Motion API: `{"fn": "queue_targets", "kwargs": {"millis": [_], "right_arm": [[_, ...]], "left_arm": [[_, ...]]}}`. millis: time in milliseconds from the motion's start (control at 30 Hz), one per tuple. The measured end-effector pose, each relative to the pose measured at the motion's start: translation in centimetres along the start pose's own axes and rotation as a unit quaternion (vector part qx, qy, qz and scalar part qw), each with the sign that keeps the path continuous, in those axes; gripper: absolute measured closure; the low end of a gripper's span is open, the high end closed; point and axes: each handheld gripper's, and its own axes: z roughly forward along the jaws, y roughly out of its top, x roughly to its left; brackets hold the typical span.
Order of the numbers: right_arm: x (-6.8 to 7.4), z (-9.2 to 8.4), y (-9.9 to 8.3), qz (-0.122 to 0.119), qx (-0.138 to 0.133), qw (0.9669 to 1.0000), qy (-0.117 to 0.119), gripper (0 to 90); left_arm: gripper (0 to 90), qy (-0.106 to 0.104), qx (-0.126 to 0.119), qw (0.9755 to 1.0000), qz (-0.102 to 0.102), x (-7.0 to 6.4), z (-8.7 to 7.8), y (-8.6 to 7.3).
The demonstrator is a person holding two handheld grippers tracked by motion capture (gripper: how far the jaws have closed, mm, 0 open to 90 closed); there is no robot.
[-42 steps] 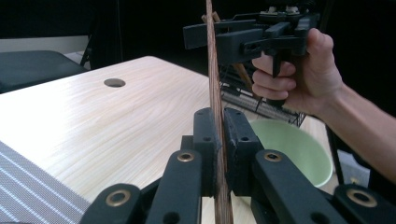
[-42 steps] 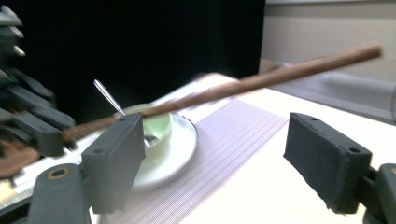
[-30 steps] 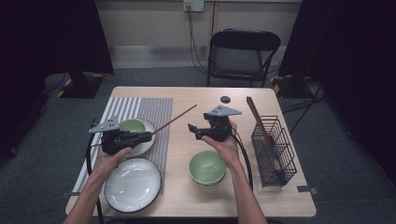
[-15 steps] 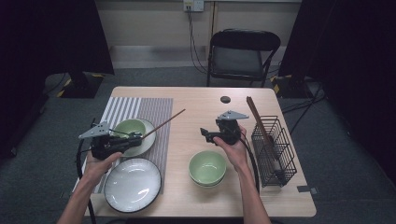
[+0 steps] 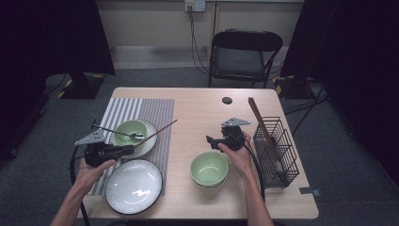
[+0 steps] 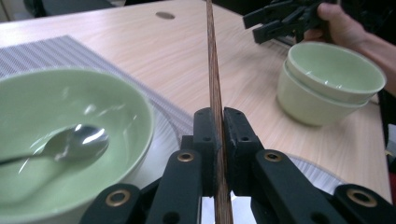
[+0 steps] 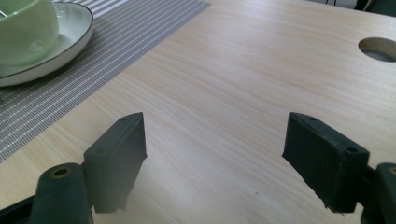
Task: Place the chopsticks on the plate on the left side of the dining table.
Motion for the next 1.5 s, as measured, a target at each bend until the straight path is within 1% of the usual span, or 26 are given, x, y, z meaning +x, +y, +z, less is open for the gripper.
{"fn": "queue_targets", "kwargs": {"millis": [33,67,100,133,200,267,300,367,400,433,500,567,600,633,700,767,900,1000,1033,1100,1233,1267,1300,1333,1400,1500], "right_arm": [[-0.1,0.1,-0.2,0.001,0.002,1.0,-0.001,20.3],[-0.2,0.3,-0.4,0.0,0.007,1.0,-0.002,19.5],[-0.2,0.3,-0.4,0.0,0.007,1.0,-0.002,19.5],[-0.4,0.7,-0.7,0.0,0.019,0.9998,-0.006,18.8],[-0.5,1.0,-1.0,0.003,0.025,0.9996,-0.007,18.8],[-0.4,1.3,-1.2,0.0,0.032,0.9994,-0.015,19.7],[-0.4,1.4,-1.4,0.002,0.032,0.9994,-0.015,19.9],[-0.5,1.6,-1.6,0.006,0.036,0.9992,-0.014,18.7],[-0.6,1.7,-1.7,0.005,0.039,0.9991,-0.014,18.6],[-0.7,1.8,-1.9,0.009,0.041,0.999,-0.016,18.7],[-1.0,2.0,-2.1,0.014,0.042,0.9989,-0.015,18.8],[-1.1,2.1,-2.4,0.015,0.049,0.9985,-0.017,18.8],[-1.2,2.2,-2.6,0.015,0.051,0.9984,-0.018,18.8],[-1.2,2.2,-2.7,0.017,0.052,0.9984,-0.018,18.8],[-1.3,2.3,-3.0,0.021,0.054,0.9981,-0.02,18.7],[-1.3,2.3,-3.2,0.026,0.053,0.998,-0.024,18.4],[-1.2,2.6,-3.6,0.019,0.061,0.9975,-0.03,18.1],[-1.1,2.8,-3.9,0.013,0.071,0.9967,-0.037,17.9],[-1.0,2.8,-4.0,0.01,0.069,0.9968,-0.039,17.6],[-0.9,2.8,-4.1,0.004,0.07,0.9967,-0.039,17.6],[-0.6,2.9,-4.1,-0.012,0.074,0.9959,-0.05,17.2],[-0.6,2.9,-4.1,-0.012,0.074,0.9959,-0.05,17.2],[-0.6,2.9,-4.1,-0.011,0.074,0.996,-0.05,17.2],[-0.6,2.8,-4.1,-0.01,0.074,0.9959,-0.05,17.1],[-0.6,2.8,-4.1,-0.008,0.073,0.9962,-0.047,16.9],[-0.6,2.9,-4.1,-0.012,0.075,0.9959,-0.049,16.8]], "left_arm": [[84.5,-0.001,0.003,1.0,-0.005,0.1,0.0,-0.3],[84.5,0.001,0.008,0.9999,-0.006,0.2,0.0,-0.7],[84.5,0.001,0.008,0.9999,-0.006,0.2,0.0,-0.7],[84.5,0.003,0.011,0.9999,-0.012,0.4,0.0,-1.3],[84.5,0.006,0.014,0.9998,-0.014,0.6,-0.1,-1.6],[84.4,0.008,0.003,0.9997,-0.025,0.7,-0.1,-2.0],[84.4,0.009,0.004,0.9996,-0.028,0.8,-0.1,-2.2],[84.5,0.011,0.015,0.9996,-0.023,1.0,-0.1,-2.4],[84.4,0.009,0.012,0.9995,-0.026,1.1,0.0,-2.5],[84.4,0.011,0.015,0.9995,-0.027,1.1,0.1,-2.6],[84.4,0.016,0.022,0.9993,-0.024,1.2,0.2,-2.8],[84.4,0.017,0.024,0.9992,-0.028,1.4,0.3,-3.0],[84.4,0.019,0.029,0.9991,-0.026,1.5,0.3,-3.1],[84.4,0.022,0.032,0.9989,-0.027,1.6,0.3,-3.1],[84.4,0.02,0.03,0.9988,-0.032,1.8,0.3,-3.3],[84.4,0.022,0.035,0.9986,-0.033,1.9,0.3,-3.4],[84.4,0.024,0.041,0.9984,-0.029,2.0,0.3,-3.5],[84.3,0.027,0.046,0.998,-0.035,2.1,0.5,-3.6],[84.3,0.026,0.047,0.9979,-0.036,2.0,0.5,-3.6],[84.3,0.029,0.051,0.9978,-0.029,2.0,0.7,-3.6],[84.1,0.033,0.059,0.9971,-0.034,2.3,0.9,-3.8],[84.0,0.032,0.057,0.9972,-0.037,2.4,0.9,-3.8],[84.0,0.035,0.054,0.9972,-0.037,2.4,0.8,-3.9],[84.0,0.038,0.056,0.9971,-0.035,2.5,0.8,-3.9],[83.9,0.041,0.057,0.9969,-0.036,2.6,0.7,-4.0],[83.7,0.046,0.057,0.9966,-0.037,2.7,0.8,-4.1]]}}
